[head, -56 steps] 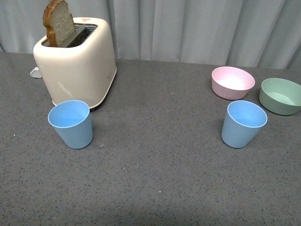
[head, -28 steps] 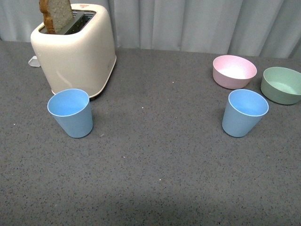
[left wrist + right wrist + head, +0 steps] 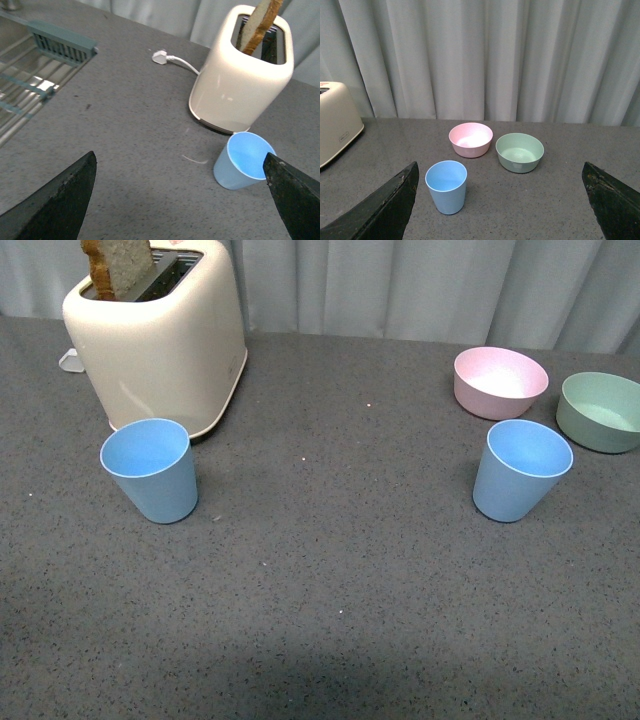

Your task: Stack blue cups with both arms

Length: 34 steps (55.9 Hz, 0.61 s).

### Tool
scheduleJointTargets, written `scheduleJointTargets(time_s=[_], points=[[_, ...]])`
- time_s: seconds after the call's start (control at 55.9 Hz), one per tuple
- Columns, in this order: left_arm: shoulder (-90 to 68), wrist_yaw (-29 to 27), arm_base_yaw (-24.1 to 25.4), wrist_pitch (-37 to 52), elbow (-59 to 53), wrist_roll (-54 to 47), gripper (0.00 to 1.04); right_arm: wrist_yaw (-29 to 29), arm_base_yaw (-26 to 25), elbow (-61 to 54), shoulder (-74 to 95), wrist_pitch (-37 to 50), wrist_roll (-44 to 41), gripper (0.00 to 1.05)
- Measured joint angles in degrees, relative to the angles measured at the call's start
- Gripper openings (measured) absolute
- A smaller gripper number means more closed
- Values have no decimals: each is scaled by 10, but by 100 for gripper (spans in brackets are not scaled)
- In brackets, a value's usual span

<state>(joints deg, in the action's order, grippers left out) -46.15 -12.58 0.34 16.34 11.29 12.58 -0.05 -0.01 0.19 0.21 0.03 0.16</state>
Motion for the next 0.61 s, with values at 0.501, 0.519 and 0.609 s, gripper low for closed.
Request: scheduleJointTargets(time_s=[0.501,0.519,0.609], points=[[-466,83,-4,-13,261,-16,98,0,0,0,0,0,0,95],[-476,84,-5,-19,271,-15,98,0,0,0,0,0,0,95],[-518,96,-7,-46,315,-7,98,0,0,0,0,0,0,95]])
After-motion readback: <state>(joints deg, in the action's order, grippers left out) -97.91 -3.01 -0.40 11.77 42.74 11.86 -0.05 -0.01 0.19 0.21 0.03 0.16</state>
